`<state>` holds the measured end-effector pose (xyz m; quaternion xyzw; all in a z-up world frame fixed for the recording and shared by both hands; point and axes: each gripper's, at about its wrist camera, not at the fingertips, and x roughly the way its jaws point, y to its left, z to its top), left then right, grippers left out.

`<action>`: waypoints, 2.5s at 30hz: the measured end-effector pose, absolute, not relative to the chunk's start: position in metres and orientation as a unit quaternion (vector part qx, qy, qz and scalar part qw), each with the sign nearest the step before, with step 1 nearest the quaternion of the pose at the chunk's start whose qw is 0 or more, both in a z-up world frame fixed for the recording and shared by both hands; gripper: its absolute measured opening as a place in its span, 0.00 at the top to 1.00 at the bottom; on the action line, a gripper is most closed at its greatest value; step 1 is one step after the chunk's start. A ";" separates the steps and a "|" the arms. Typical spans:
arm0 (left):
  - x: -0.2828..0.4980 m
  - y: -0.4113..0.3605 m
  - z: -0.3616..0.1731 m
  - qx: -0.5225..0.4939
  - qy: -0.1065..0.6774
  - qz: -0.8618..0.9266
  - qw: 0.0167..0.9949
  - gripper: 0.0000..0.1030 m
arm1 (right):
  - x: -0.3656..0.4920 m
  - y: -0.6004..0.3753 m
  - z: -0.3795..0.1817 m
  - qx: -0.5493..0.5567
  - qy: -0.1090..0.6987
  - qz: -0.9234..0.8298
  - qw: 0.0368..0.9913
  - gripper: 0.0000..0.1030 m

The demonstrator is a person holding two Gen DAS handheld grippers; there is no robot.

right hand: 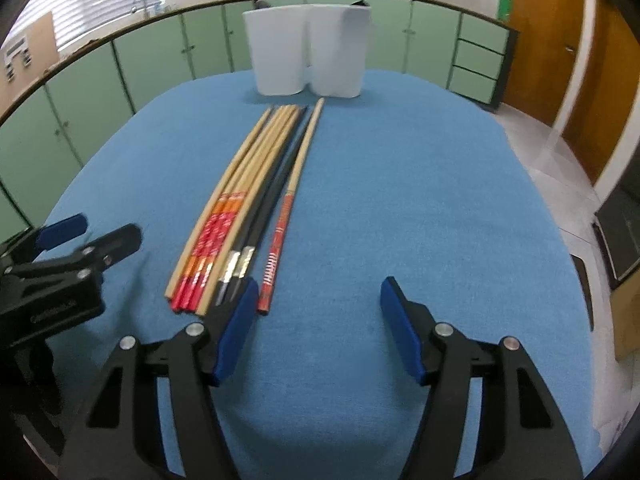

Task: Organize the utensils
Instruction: 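Move both open tools back down toward the chopsticks on the mat, then grasp a single red-patterned chopstick with the right tool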

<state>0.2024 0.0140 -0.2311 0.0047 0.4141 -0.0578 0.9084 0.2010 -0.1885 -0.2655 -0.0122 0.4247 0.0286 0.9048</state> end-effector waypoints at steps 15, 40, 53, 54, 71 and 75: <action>0.190 0.006 -0.230 0.017 0.409 -0.074 0.910 0.15 | 0.195 -0.195 -0.266 0.033 0.430 0.063 0.900 0.87; 0.187 0.007 -0.233 0.018 0.417 -0.066 0.906 0.15 | 0.197 -0.187 -0.266 0.015 0.432 0.085 0.898 0.92; 0.180 -0.017 -0.232 0.028 0.420 -0.122 0.899 0.15 | 0.196 -0.226 -0.267 0.047 0.427 0.046 0.902 0.95; 0.181 -0.020 -0.234 0.035 0.423 -0.122 0.897 0.15 | 0.196 -0.227 -0.267 0.049 0.427 0.046 0.902 0.95; 0.187 -0.017 -0.240 0.040 0.436 -0.091 0.895 0.17 | 0.195 -0.229 -0.268 0.053 0.430 0.051 0.900 0.92; 0.187 -0.023 -0.239 0.040 0.434 -0.092 0.895 0.37 | 0.196 -0.225 -0.268 0.049 0.431 0.067 0.899 0.79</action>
